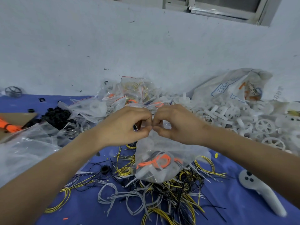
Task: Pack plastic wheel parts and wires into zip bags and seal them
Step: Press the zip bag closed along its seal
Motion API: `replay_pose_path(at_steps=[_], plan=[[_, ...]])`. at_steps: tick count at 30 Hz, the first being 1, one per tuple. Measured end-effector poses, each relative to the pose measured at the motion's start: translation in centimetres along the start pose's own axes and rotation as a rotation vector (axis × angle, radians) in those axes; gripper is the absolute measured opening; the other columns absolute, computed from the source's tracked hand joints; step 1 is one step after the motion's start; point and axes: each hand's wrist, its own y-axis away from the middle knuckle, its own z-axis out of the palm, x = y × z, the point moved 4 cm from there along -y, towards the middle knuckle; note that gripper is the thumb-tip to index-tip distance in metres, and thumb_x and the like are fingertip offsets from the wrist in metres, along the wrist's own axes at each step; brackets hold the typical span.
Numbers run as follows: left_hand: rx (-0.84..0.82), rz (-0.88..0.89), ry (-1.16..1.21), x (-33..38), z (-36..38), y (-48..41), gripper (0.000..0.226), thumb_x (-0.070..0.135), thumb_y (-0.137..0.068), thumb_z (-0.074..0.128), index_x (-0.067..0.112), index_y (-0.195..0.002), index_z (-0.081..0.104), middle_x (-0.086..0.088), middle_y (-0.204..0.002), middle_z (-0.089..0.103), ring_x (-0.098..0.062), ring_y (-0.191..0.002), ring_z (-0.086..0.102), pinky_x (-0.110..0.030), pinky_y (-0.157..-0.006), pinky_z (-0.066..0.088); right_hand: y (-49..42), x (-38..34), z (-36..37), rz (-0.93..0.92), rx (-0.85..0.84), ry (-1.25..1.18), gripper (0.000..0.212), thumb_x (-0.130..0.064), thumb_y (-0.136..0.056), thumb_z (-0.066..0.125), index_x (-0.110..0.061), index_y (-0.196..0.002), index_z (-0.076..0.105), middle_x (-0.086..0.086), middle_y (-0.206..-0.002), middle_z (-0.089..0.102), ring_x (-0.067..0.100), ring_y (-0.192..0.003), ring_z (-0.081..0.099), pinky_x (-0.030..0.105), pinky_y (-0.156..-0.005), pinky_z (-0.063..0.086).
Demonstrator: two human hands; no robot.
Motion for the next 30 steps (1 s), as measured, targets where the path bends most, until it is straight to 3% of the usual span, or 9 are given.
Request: replay_pose_path(at_steps=[4, 6, 9, 13, 18, 23, 27, 30], plan=[[-0.026, 0.023, -0.002, 0.1, -0.4, -0.2, 0.006, 0.011, -0.076, 0.057, 0.01, -0.071, 0.06, 0.006, -0.067, 0.056, -0.006, -0.066, 0.046, -0.016, -0.062, 0.039, 0.6, 0.7, -0.4, 0.036, 0.019, -0.081, 0.005, -0.008, -0.082, 0.069, -0.004, -0.078, 0.07, 0.003, -0.074, 0.067, 0.006, -0.068, 0.051, 0.006, -0.067, 0.031], [-0.04, 0.027, -0.008, 0.1, -0.3, -0.3, 0.006, 0.013, -0.077, 0.056, 0.011, -0.072, 0.06, 0.008, -0.069, 0.055, -0.006, -0.066, 0.047, -0.022, -0.063, 0.041, 0.9, 0.7, -0.3, 0.04, 0.024, -0.074, 0.003, -0.007, -0.08, 0.069, -0.005, -0.077, 0.07, 0.002, -0.072, 0.066, 0.002, -0.066, 0.047, 0.01, -0.066, 0.032], [-0.073, 0.028, -0.035, 0.4, 0.1, -0.7, 0.007, 0.018, -0.079, 0.055, 0.014, -0.075, 0.06, 0.013, -0.07, 0.052, -0.001, -0.066, 0.046, -0.025, -0.064, 0.042, 1.0, 0.5, 0.1, 0.044, 0.039, -0.093, 0.002, -0.005, -0.079, 0.07, -0.005, -0.077, 0.07, 0.002, -0.072, 0.066, 0.004, -0.066, 0.048, 0.016, -0.065, 0.032], [-0.074, 0.049, -0.015, 0.5, 0.0, -0.7, 0.007, 0.012, -0.079, 0.059, 0.011, -0.072, 0.059, 0.012, -0.067, 0.051, -0.001, -0.064, 0.045, -0.014, -0.062, 0.037, 1.6, 1.2, -0.2, 0.094, 0.048, -0.152, 0.004, -0.007, -0.081, 0.07, -0.004, -0.078, 0.071, 0.001, -0.075, 0.067, 0.008, -0.068, 0.054, 0.018, -0.068, 0.039], [-0.147, 0.035, -0.036, 0.6, 0.6, -1.2, 0.006, 0.02, -0.084, 0.058, 0.017, -0.079, 0.061, 0.015, -0.075, 0.053, -0.003, -0.071, 0.05, -0.029, -0.067, 0.044, 1.9, 0.7, 0.2, 0.053, 0.045, -0.097, 0.005, -0.007, -0.082, 0.069, -0.003, -0.08, 0.07, 0.006, -0.076, 0.067, 0.011, -0.069, 0.053, 0.018, -0.066, 0.033], [-0.137, 0.051, -0.012, 0.8, 0.4, -1.4, 0.008, 0.006, -0.081, 0.062, 0.012, -0.076, 0.061, 0.014, -0.07, 0.054, -0.003, -0.067, 0.049, -0.015, -0.065, 0.038, 2.6, 1.7, -0.5, 0.072, 0.047, -0.08, 0.005, -0.008, -0.083, 0.068, -0.005, -0.079, 0.069, 0.003, -0.075, 0.066, 0.019, -0.072, 0.059, 0.029, -0.072, 0.043], [-0.172, 0.056, -0.103, 1.4, 1.0, -2.0, 0.006, 0.016, -0.085, 0.062, 0.018, -0.079, 0.061, 0.017, -0.071, 0.047, -0.003, -0.069, 0.043, -0.022, -0.063, 0.035, 2.8, 1.3, -0.1, 0.039, 0.044, -0.055, 0.003, -0.008, -0.083, 0.068, -0.006, -0.082, 0.069, 0.003, -0.076, 0.065, 0.015, -0.072, 0.054, 0.023, -0.07, 0.037], [-0.197, 0.064, -0.104, 1.5, 1.0, -2.3, 0.007, 0.016, -0.084, 0.061, 0.013, -0.078, 0.061, 0.014, -0.069, 0.049, -0.007, -0.066, 0.045, -0.026, -0.063, 0.038, 3.2, 1.8, -0.3, 0.068, 0.044, -0.08, 0.007, -0.011, -0.084, 0.068, -0.006, -0.08, 0.068, -0.002, -0.074, 0.062, 0.01, -0.07, 0.048, 0.021, -0.069, 0.035]])
